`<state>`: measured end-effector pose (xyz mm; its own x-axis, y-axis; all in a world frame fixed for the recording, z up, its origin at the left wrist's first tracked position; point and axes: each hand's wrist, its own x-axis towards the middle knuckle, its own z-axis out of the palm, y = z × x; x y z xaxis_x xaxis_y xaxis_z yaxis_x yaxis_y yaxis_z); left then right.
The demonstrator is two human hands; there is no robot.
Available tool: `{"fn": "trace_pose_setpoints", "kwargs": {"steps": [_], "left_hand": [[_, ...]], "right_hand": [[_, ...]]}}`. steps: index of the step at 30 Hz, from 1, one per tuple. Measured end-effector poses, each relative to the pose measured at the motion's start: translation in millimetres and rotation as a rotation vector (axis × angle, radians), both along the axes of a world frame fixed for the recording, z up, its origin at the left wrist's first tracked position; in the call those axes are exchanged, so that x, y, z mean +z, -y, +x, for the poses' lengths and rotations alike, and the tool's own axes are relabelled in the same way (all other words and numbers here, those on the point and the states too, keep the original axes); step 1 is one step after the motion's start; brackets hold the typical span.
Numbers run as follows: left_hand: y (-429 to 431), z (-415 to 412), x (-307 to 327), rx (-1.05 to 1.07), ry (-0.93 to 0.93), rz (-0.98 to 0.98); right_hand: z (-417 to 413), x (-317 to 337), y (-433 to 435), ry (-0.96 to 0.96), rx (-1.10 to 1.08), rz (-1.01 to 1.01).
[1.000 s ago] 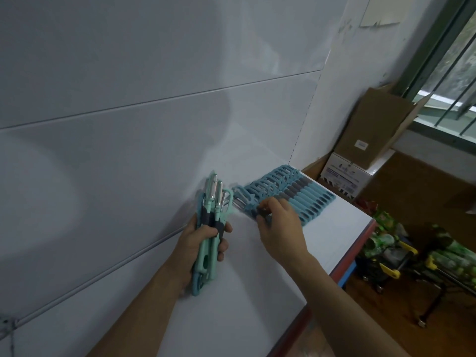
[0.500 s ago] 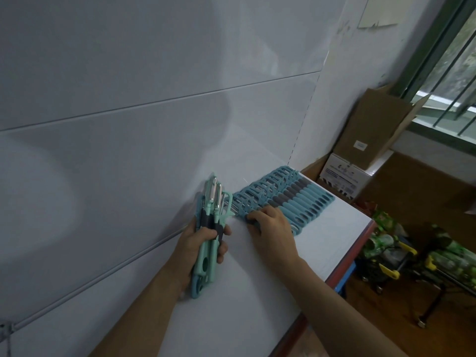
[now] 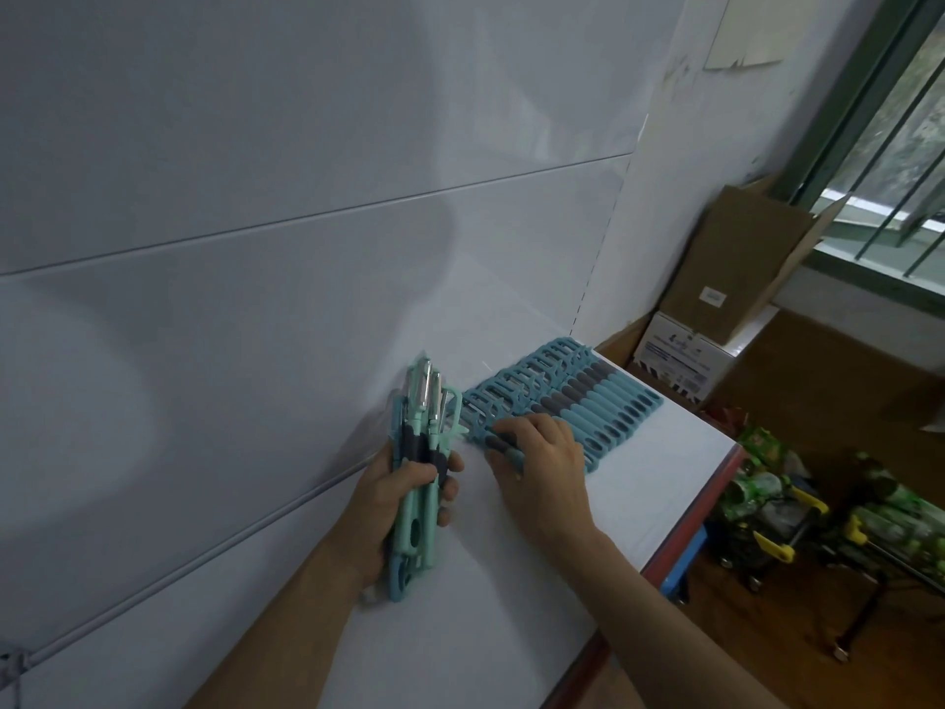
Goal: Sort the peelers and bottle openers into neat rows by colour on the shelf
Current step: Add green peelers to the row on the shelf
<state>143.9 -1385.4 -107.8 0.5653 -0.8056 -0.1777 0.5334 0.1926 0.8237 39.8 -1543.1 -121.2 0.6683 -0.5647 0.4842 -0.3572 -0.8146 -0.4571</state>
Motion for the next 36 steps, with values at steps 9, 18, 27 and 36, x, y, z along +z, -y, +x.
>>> {"fn": "trace_pose_setpoints", "kwargs": {"steps": [9, 18, 27, 36], "left_hand": [[19, -34, 14, -0.034, 0.477, -0.020], [16, -30, 15, -0.113, -0.135, -0.262], [21, -26, 5, 0.149, -0.001, 0.058], [15, -20, 4, 0.129, 0.021, 0.065]], "right_hand": [[-11, 53, -55, 0.316, 0.224, 0.758], [-19, 49, -33, 0.093, 0.142, 0.665], [-21, 36, -33, 0.328, 0.134, 1.196], [-26, 28, -19, -0.121, 0.041, 0.523]]}}
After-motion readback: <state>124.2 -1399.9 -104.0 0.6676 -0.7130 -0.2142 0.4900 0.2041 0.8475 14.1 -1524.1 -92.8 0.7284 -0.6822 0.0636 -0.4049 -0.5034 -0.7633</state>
